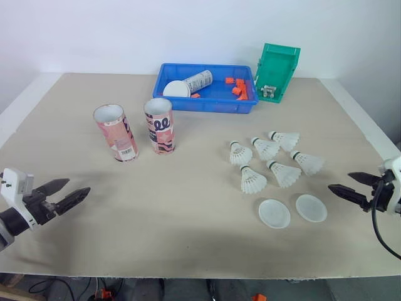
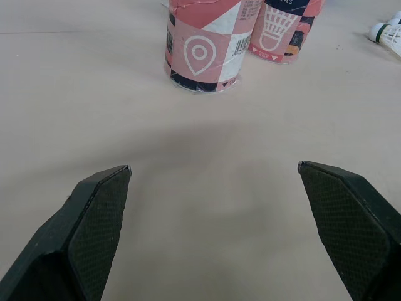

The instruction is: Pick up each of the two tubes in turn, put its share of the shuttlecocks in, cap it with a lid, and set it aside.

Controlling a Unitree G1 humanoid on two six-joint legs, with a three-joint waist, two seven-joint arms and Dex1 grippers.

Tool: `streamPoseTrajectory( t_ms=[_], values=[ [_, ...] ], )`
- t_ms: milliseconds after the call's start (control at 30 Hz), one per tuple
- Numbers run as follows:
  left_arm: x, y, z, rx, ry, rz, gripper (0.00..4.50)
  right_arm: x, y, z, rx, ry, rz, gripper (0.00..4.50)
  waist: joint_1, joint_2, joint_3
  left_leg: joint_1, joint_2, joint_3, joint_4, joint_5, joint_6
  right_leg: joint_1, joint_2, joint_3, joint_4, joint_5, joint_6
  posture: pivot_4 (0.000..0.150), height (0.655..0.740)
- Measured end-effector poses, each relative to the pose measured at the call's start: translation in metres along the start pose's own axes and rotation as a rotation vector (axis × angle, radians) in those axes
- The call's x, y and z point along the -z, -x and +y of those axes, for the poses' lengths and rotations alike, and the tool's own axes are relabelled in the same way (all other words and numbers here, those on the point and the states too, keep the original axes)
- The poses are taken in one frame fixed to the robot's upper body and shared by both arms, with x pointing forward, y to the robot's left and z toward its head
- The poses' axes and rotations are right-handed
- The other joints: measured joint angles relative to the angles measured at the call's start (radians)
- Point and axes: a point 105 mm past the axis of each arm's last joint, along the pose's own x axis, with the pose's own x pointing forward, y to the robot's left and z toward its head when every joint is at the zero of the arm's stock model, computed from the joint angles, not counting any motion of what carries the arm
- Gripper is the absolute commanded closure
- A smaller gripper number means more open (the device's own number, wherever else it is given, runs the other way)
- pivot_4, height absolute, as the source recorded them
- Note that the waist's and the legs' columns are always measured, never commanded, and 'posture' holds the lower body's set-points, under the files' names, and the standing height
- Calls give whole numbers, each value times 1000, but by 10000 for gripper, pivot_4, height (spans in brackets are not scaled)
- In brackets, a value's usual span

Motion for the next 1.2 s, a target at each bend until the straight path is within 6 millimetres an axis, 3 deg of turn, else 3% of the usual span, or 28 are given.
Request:
streamPoseTrajectory(
  t_ms=[1000,1200],
  values=[
    [2,1,3,-10,-22,4,426,-5,-8,2,-5,0,-17,0,0,0,0,0,0,0,0,0,0,0,0,0,0,0,0,1500,7038],
    [6,-3,10,9,22,-55,426,-19,-12,10,-36,42,-47,0,0,1,0,0,0,0,0,0,0,0,1,0,0,0,0,1500,7038]
  ],
)
